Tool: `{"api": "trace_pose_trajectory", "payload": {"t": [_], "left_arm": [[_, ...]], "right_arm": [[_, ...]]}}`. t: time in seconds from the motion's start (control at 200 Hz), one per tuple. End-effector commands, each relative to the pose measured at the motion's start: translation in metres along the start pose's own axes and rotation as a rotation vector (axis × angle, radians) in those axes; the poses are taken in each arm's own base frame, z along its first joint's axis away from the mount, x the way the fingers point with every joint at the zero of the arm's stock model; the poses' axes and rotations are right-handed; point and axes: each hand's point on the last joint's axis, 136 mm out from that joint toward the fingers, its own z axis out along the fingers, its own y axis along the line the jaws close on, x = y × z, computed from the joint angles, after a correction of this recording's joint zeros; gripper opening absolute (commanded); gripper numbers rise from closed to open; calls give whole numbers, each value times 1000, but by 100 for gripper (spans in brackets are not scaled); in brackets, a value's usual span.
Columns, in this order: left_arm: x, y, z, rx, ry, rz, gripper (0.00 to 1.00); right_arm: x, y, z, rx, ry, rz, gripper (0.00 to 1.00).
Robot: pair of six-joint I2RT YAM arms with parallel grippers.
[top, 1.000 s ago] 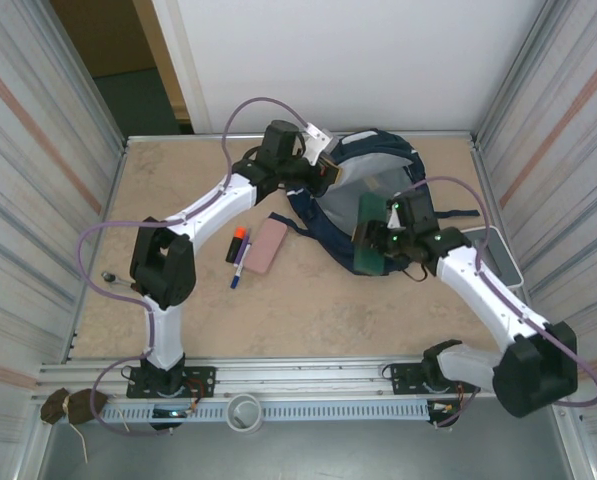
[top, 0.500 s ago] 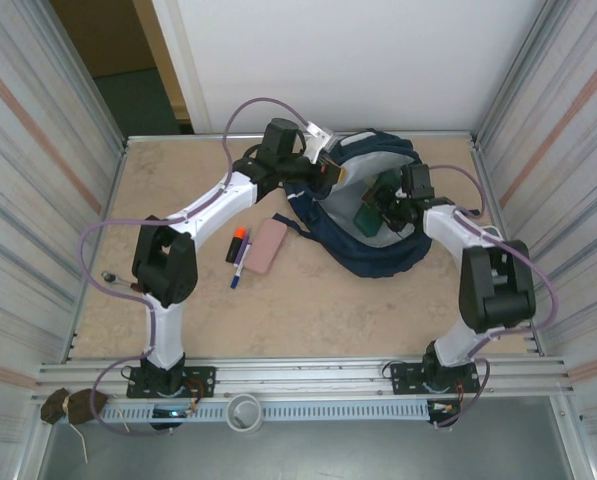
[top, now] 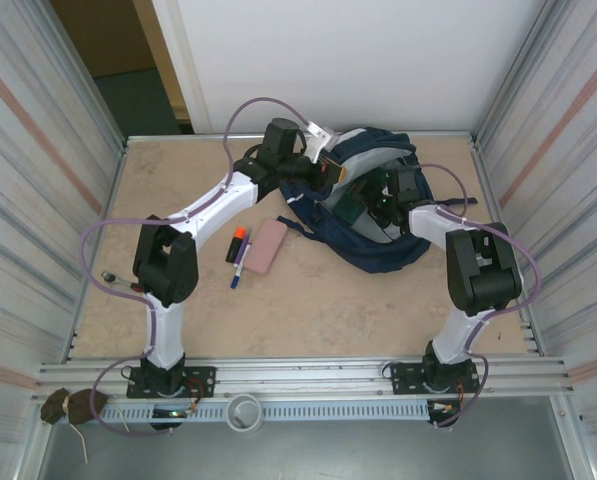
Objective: Pack the student bag
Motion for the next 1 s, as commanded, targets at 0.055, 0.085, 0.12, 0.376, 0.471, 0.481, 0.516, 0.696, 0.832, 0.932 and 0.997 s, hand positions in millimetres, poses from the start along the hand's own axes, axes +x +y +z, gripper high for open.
{"api": "trace_pose_trajectory", "payload": {"t": [0.055,0.085,0.12,0.376,0.471,0.481,0.516,0.696,0.832,0.932,0.997], "left_arm": [[-39,-27,-10,72,-104,99,0],[-38,-27,-10,73,-103,98,0],[-36,-27,-8,75,-99,96,0],[-27,-21,-1,72,-83,69,0],[-27,-15,-2,64,-88,53,0],[-28,-15,-2,63,-90,54,0],[-28,-12,-2,60,-91,49,0],[-27,-5,-1,47,-86,42,0],[-29,-3,-3,37,-89,45,0],[-30,-1,-3,30,-89,44,0],[-30,0,-2,29,-87,40,0]], "right_arm": [[-10,15,9,-72,-40,-31,58],[-12,20,13,-88,-40,-34,52],[-13,27,16,-116,-38,-40,46],[-22,79,19,-310,-64,-102,36],[-13,66,-4,-288,-94,-133,42],[-12,64,-7,-285,-98,-137,43],[-7,58,-18,-262,-108,-153,47],[39,42,-81,-40,-198,-441,71],[93,60,-105,-37,-214,-664,77],[142,76,-99,-91,-172,-757,80],[168,91,-92,-111,-171,-824,82]]}}
